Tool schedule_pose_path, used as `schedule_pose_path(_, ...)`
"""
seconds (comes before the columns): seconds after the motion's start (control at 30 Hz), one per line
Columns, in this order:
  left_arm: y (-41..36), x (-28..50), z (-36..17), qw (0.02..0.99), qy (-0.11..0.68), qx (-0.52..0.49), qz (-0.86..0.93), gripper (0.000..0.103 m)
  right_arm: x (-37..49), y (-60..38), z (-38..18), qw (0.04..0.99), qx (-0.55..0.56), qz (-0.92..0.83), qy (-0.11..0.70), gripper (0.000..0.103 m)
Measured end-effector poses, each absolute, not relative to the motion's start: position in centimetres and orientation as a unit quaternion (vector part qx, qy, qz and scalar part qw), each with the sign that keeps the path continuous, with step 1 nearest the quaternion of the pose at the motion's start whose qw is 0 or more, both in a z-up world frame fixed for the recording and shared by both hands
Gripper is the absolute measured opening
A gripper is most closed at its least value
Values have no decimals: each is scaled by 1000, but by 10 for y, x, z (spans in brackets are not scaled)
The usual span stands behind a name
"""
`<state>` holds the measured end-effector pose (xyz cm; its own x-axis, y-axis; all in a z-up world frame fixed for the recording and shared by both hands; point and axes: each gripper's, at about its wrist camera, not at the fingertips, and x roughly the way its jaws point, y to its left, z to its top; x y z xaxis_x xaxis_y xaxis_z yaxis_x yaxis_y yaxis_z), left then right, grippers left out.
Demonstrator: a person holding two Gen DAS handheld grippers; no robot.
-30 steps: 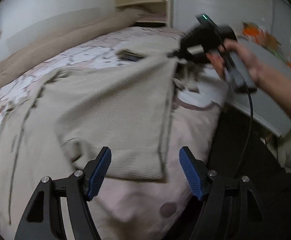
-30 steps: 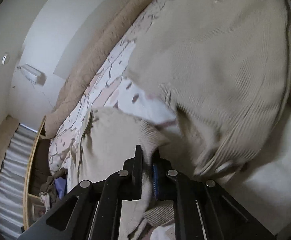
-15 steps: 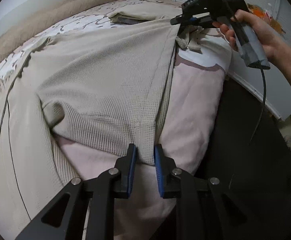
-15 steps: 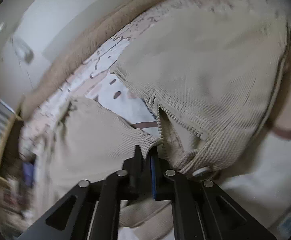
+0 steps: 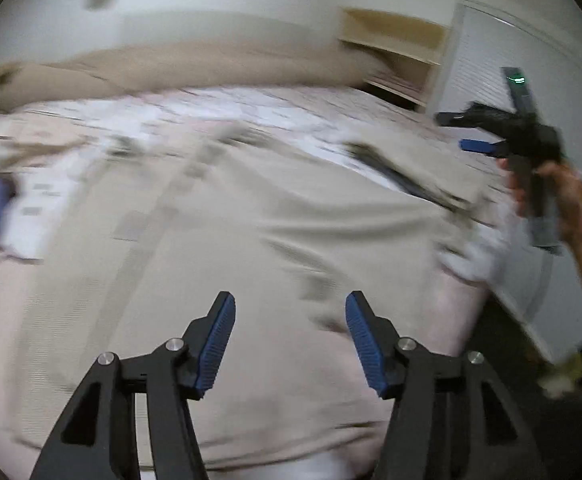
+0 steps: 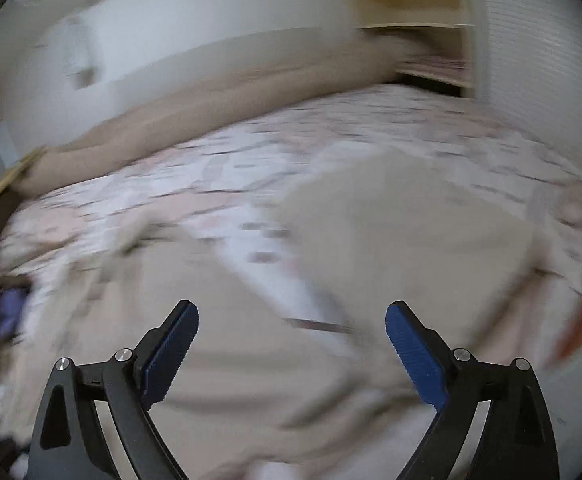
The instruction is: Fold clothes
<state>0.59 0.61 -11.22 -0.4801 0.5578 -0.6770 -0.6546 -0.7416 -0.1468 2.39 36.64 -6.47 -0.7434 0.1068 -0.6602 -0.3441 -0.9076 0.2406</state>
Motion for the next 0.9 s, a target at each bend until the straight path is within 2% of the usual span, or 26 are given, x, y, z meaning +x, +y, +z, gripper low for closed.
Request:
schedule_pose_path(0.07,-18,-7,-116,297,75,-367,878,57,-13,335,-59,27,-343,919,192,94)
schedule_pose_path(0.1,-30,-13,-122,269,78,-374,884,57,-34,315,-62,-16,-354,915,195,91)
schedule_pose_path(0.13,-41,-16,-127,253,75,-379,887,57,-51,297,-66,-46,-367,909,192,86)
schedule_pose_path(0.17,-54,-19,-131,239,69,-384,889,57,-68,278,-71,-76,-379,902,189,71)
schedule_pose_path(0.2,-58,-23,-134,233,64,-391,888,57,-85,260,-75,-106,-392,895,186,64)
schedule_pose_path(0.3,-72,-35,-146,216,48,-411,884,57,-131,205,-88,-186,-425,870,170,62)
schedule_pose_path(0.4,-85,-47,-157,199,33,-432,879,57,-142,160,-100,-218,-445,858,138,62)
schedule_pose_path(0.6,-111,-72,-179,166,4,-470,867,57,-132,139,-120,-224,-471,843,133,62)
schedule_pose_path(0.73,-98,-75,-185,166,41,-470,866,57,-125,145,-128,-210,-484,838,142,62)
schedule_pose_path(0.77,-96,-74,-185,167,46,-470,866,53,-122,148,-129,-206,-485,838,146,62)
schedule_pose_path(0.8,-94,-74,-185,169,51,-469,865,33,-120,151,-129,-203,-484,838,150,62)
schedule_pose_path(0.87,-92,-71,-184,171,54,-466,867,29,-116,156,-129,-196,-484,839,155,62)
schedule_pose_path(0.9,-93,-71,-183,172,48,-464,867,23,-113,160,-129,-193,-482,840,158,62)
